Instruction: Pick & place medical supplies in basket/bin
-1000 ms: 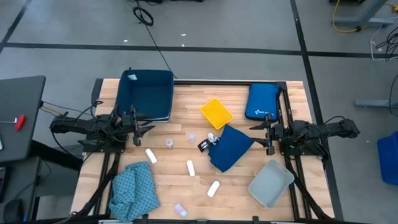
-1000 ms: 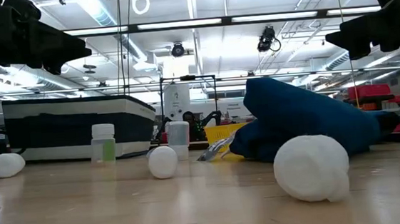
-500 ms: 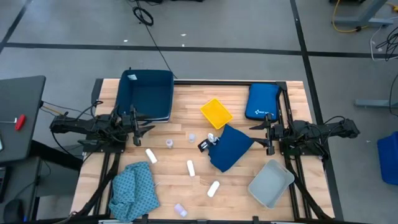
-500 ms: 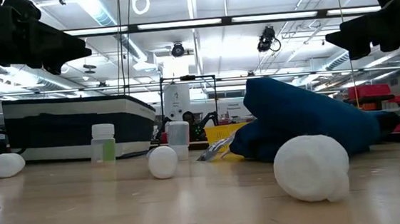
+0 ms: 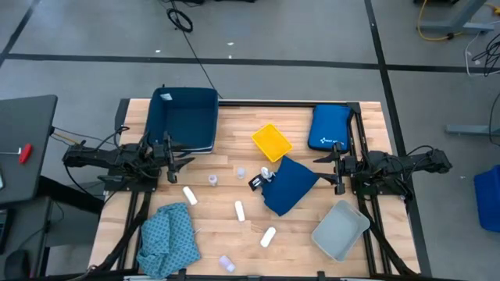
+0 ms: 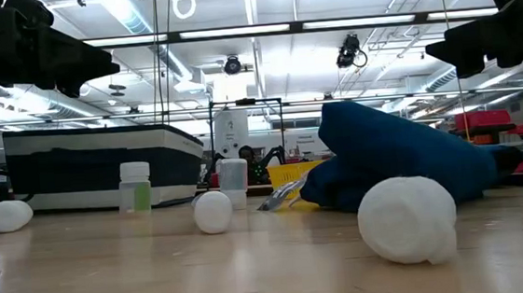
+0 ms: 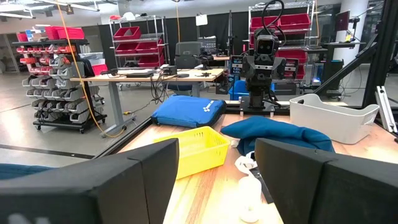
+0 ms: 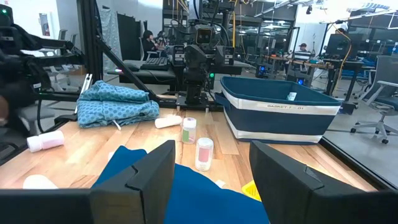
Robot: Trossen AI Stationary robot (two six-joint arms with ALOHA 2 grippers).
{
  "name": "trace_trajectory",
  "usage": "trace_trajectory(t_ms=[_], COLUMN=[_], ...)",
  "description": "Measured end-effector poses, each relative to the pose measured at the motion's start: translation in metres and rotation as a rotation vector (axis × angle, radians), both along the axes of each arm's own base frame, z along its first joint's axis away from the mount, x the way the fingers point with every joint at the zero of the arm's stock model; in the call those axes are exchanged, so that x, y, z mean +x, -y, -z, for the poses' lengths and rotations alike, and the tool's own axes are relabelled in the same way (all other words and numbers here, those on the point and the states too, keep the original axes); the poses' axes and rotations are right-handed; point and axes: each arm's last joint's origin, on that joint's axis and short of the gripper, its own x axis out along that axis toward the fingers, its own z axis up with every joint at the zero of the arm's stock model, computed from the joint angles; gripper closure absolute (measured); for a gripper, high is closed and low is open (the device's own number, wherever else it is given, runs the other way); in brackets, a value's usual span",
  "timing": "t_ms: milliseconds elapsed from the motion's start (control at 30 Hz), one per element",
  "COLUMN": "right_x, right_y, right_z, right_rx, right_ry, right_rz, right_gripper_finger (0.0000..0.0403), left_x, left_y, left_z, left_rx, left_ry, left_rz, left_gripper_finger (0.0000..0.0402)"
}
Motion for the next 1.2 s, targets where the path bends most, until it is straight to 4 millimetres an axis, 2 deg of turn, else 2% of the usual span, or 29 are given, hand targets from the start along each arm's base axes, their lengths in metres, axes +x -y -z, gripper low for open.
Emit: trace_trajectory(t_ms=[633,867,1200], right_x=[0.0,0.0,0.0], right_y=[0.0,0.0001,0.0], right_z=[0.0,0.0,-0.0016], right_rx=[-0.001,-0.299,-0.342], right_ry=[0.0,-0.001,0.016], right_rz=[0.0,0.007,0.007], right_gripper_finger=[0.0187,0.0187,0.0187], left_x=[0.0,-0.0001,-0.0003], left_y=[0.0,-0.0001,-0.0002], left_z=[0.0,-0.0009,-0.0026], left_rx=[0.0,-0.066,-0.135], left_ry=[0.0,0.026,0.062], left_rz=[0.0,0.002,0.007], left_gripper_finger=[0.0185,0.0185,0.0185])
